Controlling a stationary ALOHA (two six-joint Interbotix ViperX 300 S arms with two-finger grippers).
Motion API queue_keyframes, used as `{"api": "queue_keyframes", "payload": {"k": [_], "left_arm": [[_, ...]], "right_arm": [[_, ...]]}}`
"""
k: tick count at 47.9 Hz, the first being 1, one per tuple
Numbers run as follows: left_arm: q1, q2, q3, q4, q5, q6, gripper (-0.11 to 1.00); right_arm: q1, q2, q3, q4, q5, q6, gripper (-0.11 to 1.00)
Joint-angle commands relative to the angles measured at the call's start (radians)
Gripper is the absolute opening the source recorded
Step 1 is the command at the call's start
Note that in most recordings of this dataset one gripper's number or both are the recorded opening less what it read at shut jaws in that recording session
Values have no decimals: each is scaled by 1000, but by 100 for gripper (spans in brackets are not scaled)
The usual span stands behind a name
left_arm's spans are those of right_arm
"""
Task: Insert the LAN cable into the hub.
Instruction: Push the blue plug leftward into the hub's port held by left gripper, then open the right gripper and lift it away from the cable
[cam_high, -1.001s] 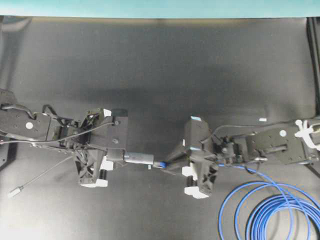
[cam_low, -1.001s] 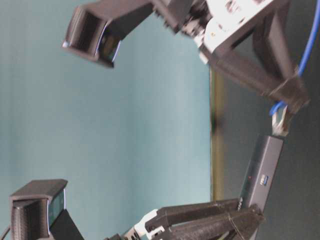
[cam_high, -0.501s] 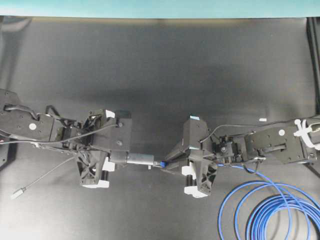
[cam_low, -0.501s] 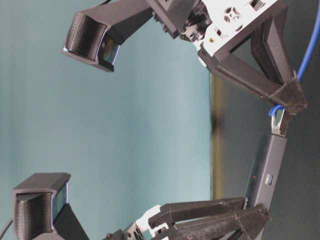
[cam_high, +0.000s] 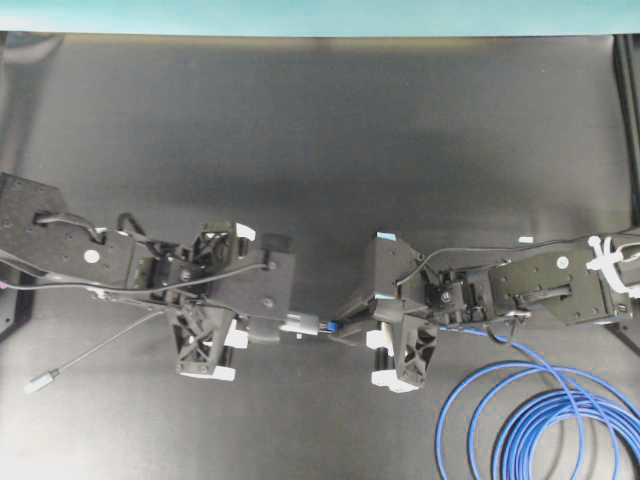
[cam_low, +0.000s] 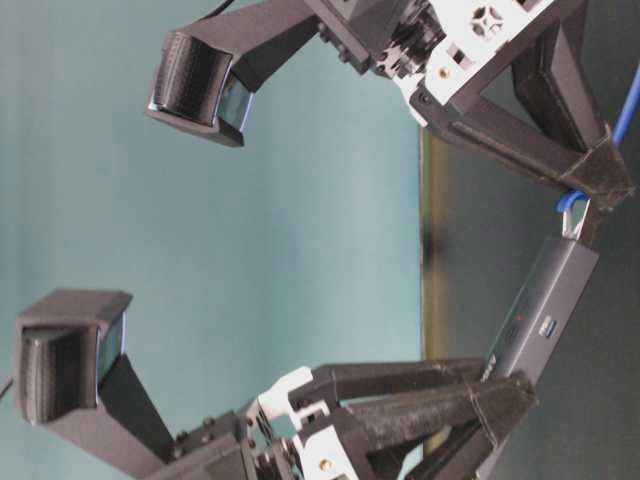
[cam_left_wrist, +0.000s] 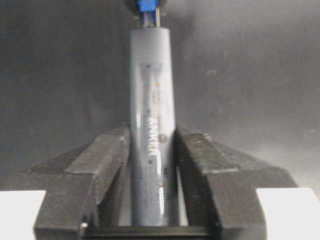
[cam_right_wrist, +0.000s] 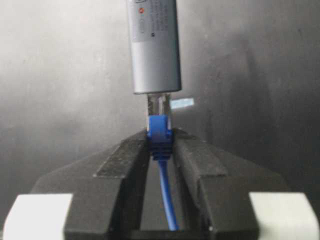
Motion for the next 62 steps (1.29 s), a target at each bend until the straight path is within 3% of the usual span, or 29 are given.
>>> {"api": "queue_keyframes", "payload": {"k": [1, 9, 19, 43, 57, 59, 62], "left_arm": [[5, -5, -28, 3, -21, 6, 28], [8, -17, 15, 3, -107, 6, 28], [11, -44, 52, 3, -207, 5, 28], [15, -43, 89, 3, -138, 5, 28], [9, -43, 86, 3, -83, 5, 28], [9, -44, 86, 3, -83, 5, 28], [9, -44, 87, 3, -81, 5, 28]], "right_arm": [[-14, -9, -20, -2, -54, -8, 13], [-14, -17, -3, -2, -163, -23, 13], [-14, -20, 3, -2, -176, -23, 13], [-14, -20, 8, -2, -169, -23, 13], [-12, -26, 28, 0, -72, -5, 14], [-12, -29, 32, -2, -72, -3, 17], [-8, -32, 41, -2, -72, -3, 33]]}}
